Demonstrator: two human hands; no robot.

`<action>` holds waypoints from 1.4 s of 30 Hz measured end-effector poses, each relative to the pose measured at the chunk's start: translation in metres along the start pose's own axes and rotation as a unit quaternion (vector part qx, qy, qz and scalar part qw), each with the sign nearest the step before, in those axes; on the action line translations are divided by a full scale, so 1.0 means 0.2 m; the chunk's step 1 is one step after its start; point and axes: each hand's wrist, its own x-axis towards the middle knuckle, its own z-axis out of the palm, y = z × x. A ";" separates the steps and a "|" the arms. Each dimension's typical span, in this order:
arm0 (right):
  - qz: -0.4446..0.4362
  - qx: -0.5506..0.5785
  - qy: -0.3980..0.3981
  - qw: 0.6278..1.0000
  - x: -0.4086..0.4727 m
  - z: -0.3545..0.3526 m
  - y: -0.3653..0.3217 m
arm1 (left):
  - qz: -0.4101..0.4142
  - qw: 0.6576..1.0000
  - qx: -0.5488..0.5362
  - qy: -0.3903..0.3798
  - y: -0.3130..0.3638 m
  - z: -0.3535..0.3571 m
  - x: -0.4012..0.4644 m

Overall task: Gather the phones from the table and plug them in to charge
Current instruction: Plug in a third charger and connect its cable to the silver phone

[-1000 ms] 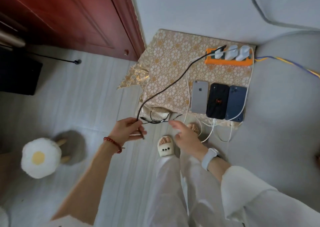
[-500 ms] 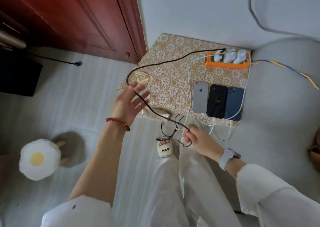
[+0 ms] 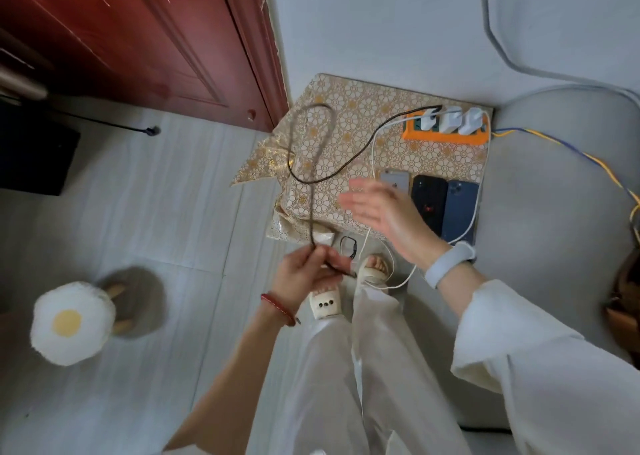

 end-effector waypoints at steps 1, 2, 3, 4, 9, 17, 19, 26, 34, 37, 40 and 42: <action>0.035 -0.075 -0.044 0.996 0.00 0.04 0.07 | 0.012 0.998 -0.055 0.001 0.05 -0.03 0.00; 0.069 -0.127 -0.095 0.985 -0.02 0.08 0.13 | 0.030 0.995 -0.098 0.003 0.10 -0.05 0.00; 0.090 -0.152 -0.137 0.975 -0.05 0.12 0.21 | 0.049 0.990 -0.132 0.011 0.15 -0.08 0.01; 0.097 -0.160 -0.153 0.970 -0.10 0.15 0.27 | 0.069 0.984 -0.161 0.028 0.19 -0.10 0.01; 0.104 -0.340 -0.125 0.926 -0.28 0.04 0.48 | 0.157 0.907 -0.351 0.170 0.34 -0.33 0.04; 0.000 -0.404 -0.098 0.909 -0.29 0.04 0.39 | -0.015 0.972 -0.207 0.106 0.10 -0.24 0.06; -0.035 -0.408 -0.120 0.904 -0.26 0.14 0.33 | -0.057 0.992 -0.108 0.024 0.00 -0.09 0.03; 0.012 -0.409 -0.134 0.903 -0.27 0.03 0.35 | 0.068 0.934 -0.282 0.207 0.06 -0.31 0.03; -0.020 -0.492 -0.067 0.868 -0.32 -0.14 0.47 | 0.070 0.869 -0.425 0.243 0.02 -0.53 0.03; -0.093 -0.479 -0.064 0.871 -0.28 0.00 0.41 | -0.018 0.936 -0.303 0.178 -0.04 -0.27 0.05; -0.128 -0.473 -0.048 0.871 -0.24 0.11 0.37 | -0.021 0.955 -0.268 0.124 -0.07 -0.06 0.05; -0.134 -0.497 -0.039 0.856 -0.23 0.10 0.36 | 0.009 0.944 -0.297 0.142 -0.05 -0.07 0.06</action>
